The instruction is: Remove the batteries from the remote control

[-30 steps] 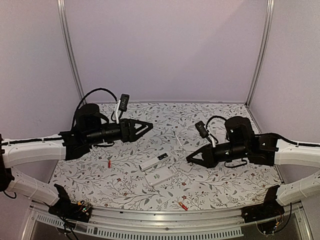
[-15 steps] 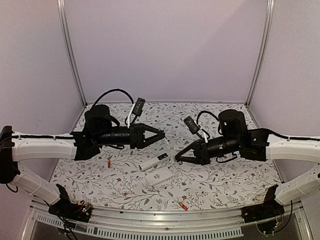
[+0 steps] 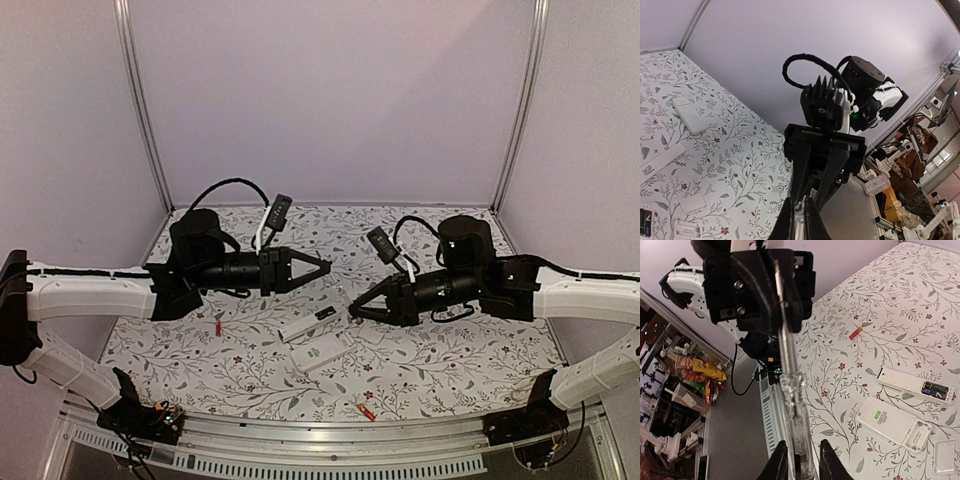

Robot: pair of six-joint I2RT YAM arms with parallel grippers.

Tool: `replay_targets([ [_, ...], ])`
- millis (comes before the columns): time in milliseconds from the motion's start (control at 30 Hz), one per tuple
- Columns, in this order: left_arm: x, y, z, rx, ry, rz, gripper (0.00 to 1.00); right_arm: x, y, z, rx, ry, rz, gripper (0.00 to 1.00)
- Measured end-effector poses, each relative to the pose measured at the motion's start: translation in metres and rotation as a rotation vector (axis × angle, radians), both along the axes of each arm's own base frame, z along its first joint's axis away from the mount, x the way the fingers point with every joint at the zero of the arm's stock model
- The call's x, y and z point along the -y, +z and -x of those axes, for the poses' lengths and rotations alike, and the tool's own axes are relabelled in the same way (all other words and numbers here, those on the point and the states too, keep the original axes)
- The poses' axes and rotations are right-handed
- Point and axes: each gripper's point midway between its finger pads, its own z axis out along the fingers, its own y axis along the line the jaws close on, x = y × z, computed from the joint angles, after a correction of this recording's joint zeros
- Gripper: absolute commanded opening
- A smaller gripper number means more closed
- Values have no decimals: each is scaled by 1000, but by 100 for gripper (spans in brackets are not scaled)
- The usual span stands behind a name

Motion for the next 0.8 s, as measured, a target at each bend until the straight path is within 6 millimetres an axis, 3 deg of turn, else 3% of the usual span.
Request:
replay_targets([
  [67, -1, 2, -1, 5, 12, 7, 0, 1, 1, -5, 5, -31, 2, 58],
  [100, -3, 3, -2, 11, 25, 14, 0, 1, 3, -8, 13, -52, -5, 66],
  [200, -11, 10, -5, 31, 75, 47, 0, 5, 14, -17, 31, -117, -48, 79],
  [500, -35, 47, -14, 123, 211, 233, 0, 26, 65, -42, 40, -344, -357, 79],
  [667, -40, 54, -16, 136, 239, 278, 0, 20, 83, -46, 34, -349, -441, 75],
  [800, -47, 50, -16, 132, 260, 288, 0, 8, 82, -51, 12, -335, -459, 75],
])
